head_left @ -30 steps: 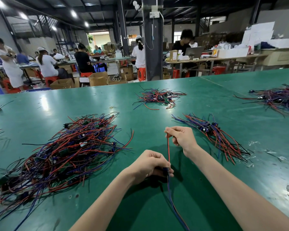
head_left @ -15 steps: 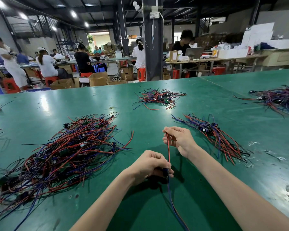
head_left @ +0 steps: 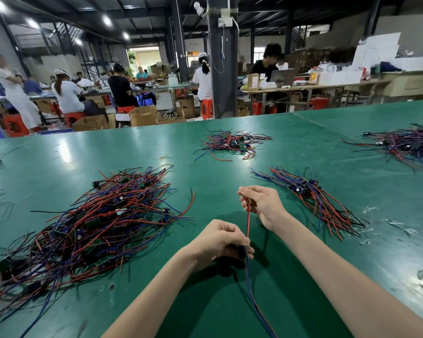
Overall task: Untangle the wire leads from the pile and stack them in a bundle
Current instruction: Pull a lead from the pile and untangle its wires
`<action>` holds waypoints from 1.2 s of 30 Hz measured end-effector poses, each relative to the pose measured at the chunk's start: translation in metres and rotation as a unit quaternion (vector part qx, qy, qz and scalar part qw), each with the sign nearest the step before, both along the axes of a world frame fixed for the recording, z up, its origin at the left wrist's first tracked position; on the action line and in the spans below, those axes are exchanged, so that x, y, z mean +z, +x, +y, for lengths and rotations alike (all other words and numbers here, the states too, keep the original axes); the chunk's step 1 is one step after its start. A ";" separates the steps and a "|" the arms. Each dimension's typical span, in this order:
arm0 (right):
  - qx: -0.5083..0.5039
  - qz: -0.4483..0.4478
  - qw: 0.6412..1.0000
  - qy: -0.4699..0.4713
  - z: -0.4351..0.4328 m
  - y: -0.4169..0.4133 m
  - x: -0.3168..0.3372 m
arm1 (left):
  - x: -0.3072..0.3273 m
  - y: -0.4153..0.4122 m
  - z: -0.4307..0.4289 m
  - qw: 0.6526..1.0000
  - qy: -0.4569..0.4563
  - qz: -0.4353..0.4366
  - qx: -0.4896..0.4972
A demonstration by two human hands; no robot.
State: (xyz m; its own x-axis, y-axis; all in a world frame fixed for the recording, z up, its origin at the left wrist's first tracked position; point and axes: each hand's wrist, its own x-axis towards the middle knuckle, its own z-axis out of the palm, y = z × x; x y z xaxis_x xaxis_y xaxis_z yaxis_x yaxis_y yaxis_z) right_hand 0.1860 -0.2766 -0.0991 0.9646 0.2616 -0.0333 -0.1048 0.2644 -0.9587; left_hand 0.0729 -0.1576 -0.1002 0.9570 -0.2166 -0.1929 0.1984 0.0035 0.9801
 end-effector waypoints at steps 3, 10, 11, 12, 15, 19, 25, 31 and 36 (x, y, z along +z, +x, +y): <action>-0.001 -0.001 1.000 -0.006 0.001 0.000 0.000 | 0.000 0.000 -0.001 1.000 -0.004 0.001 0.003; -0.003 -0.001 1.000 -0.003 -0.001 -0.002 0.000 | 0.000 0.000 0.000 1.000 -0.001 0.000 0.000; -0.006 -0.001 1.000 -0.001 -0.001 -0.003 0.001 | 0.001 0.000 -0.001 1.000 0.001 -0.002 0.005; -0.010 0.001 1.000 0.005 -0.001 -0.002 0.002 | 0.001 0.000 -0.002 1.000 0.002 -0.006 0.012; -0.032 0.011 0.998 0.048 -0.001 -0.001 0.004 | -0.001 0.000 -0.002 0.998 -0.004 -0.026 0.050; -0.019 0.019 0.996 0.087 -0.001 0.000 0.005 | -0.003 0.003 0.000 0.996 -0.028 -0.029 0.080; 0.012 0.068 0.995 0.076 0.001 -0.001 0.005 | -0.002 0.003 0.000 0.993 -0.031 -0.036 0.111; -0.004 0.097 0.994 0.058 0.004 -0.004 0.002 | 0.005 0.009 0.015 0.973 -0.033 -0.071 0.219; 0.006 0.030 0.999 -0.023 0.017 -0.020 0.000 | 0.008 0.016 0.034 0.948 0.007 -0.087 0.306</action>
State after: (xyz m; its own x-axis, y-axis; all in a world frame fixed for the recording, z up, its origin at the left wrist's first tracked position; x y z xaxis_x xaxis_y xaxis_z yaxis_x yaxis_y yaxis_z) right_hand 0.1658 -0.2599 -0.0991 0.9572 0.2705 -0.1032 -0.1656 0.2193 -0.9615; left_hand 0.0891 -0.1236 -0.0924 0.9199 0.3918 -0.0185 -0.0023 0.0525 0.9986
